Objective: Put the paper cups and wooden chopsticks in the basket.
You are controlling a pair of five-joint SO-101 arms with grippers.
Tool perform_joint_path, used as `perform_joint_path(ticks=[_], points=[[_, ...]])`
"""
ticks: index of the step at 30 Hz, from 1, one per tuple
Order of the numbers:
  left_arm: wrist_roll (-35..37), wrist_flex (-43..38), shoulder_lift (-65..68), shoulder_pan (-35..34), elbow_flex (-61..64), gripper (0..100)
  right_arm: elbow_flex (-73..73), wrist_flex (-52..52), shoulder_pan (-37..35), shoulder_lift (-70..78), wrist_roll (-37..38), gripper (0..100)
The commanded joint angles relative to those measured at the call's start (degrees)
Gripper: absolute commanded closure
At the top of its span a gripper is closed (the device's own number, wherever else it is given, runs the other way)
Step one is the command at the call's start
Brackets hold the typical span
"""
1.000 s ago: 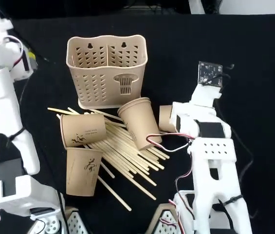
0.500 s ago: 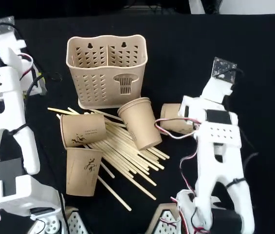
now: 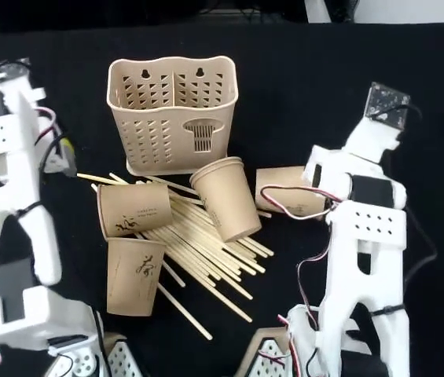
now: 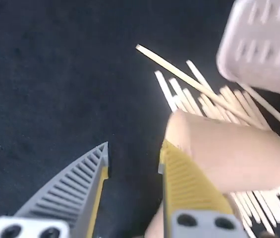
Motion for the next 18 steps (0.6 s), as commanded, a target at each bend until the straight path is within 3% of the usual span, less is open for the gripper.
perform_joint_path(ticks=[1,10,16,18], points=[[-0.44,-7.82,-9.76,-4.88,8.57,83,1.8,-3.87,-0.18,-0.22,-0.26,78.0],[-0.35,-26.99,-30.24,-6.29,39.16,83,-0.22,-4.13,-2.99,9.01,-0.26,78.4],[-0.26,-37.36,-35.69,-6.29,51.82,83,-0.22,-4.13,-3.16,8.66,3.96,96.9],[-0.26,-39.74,-35.69,-6.29,54.46,83,-0.04,-4.13,-3.16,7.52,5.89,98.4]])
